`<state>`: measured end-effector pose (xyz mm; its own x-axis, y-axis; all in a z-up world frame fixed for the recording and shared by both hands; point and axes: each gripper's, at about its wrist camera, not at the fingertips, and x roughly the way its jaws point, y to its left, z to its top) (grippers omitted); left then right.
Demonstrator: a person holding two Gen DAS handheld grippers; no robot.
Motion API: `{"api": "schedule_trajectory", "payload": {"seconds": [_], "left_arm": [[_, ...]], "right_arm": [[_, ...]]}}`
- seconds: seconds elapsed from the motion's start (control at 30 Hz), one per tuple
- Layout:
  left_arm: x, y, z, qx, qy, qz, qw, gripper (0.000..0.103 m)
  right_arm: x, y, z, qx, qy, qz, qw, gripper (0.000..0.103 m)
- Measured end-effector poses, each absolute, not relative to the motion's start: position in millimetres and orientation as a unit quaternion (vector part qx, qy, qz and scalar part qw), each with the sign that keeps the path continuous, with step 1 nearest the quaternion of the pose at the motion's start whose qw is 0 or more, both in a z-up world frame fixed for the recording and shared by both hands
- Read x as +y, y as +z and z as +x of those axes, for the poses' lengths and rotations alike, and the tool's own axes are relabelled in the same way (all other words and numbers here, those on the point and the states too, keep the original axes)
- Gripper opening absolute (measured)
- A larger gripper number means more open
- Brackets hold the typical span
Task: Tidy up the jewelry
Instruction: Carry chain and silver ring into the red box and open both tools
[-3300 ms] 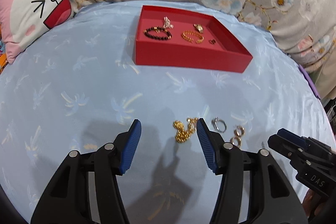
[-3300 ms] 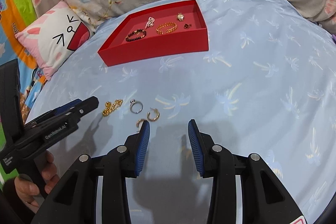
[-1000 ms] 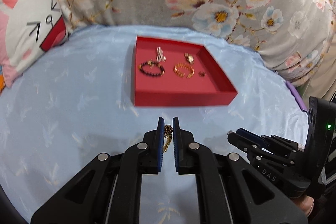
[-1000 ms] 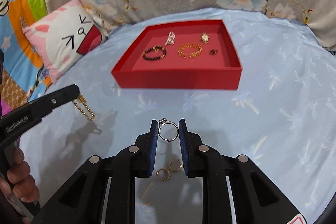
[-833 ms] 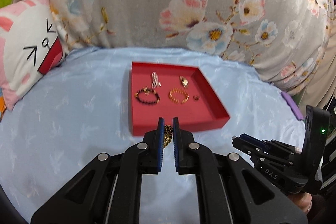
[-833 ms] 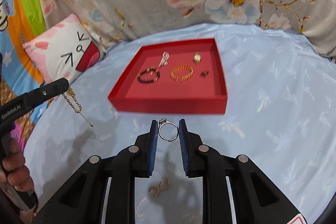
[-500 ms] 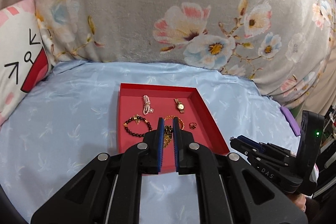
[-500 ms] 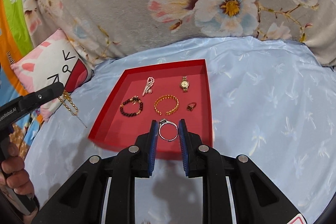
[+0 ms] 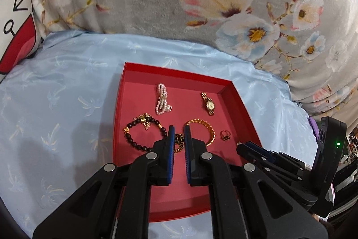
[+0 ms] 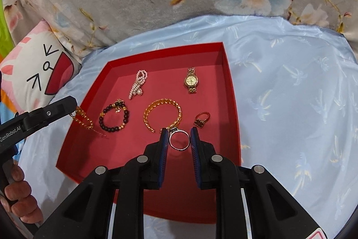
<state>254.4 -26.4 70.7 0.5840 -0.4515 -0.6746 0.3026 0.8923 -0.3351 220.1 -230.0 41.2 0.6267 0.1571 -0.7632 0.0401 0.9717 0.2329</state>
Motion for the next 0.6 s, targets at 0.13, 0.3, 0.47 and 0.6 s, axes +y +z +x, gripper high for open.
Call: {"api": "schedule_trajectory", "payload": {"seconds": [0.13, 0.3, 0.47, 0.6], "left_arm": [[-28, 60, 259, 0.413, -0.209, -0.093, 0.882, 0.007], [-32, 52, 261, 0.416, -0.2, -0.089, 0.882, 0.008], [-28, 58, 256, 0.401, -0.187, -0.089, 0.892, 0.035], [-19, 71, 246, 0.383, -0.181, -0.09, 0.902, 0.039]], "right_arm": [[-227, 32, 225, 0.439, 0.037, 0.112, 0.891, 0.019], [-222, 32, 228, 0.433, 0.028, 0.094, 0.896, 0.019], [-230, 44, 218, 0.413, 0.017, 0.1, 0.905, 0.026], [-239, 56, 198, 0.4, 0.018, 0.114, 0.909, 0.028]]}}
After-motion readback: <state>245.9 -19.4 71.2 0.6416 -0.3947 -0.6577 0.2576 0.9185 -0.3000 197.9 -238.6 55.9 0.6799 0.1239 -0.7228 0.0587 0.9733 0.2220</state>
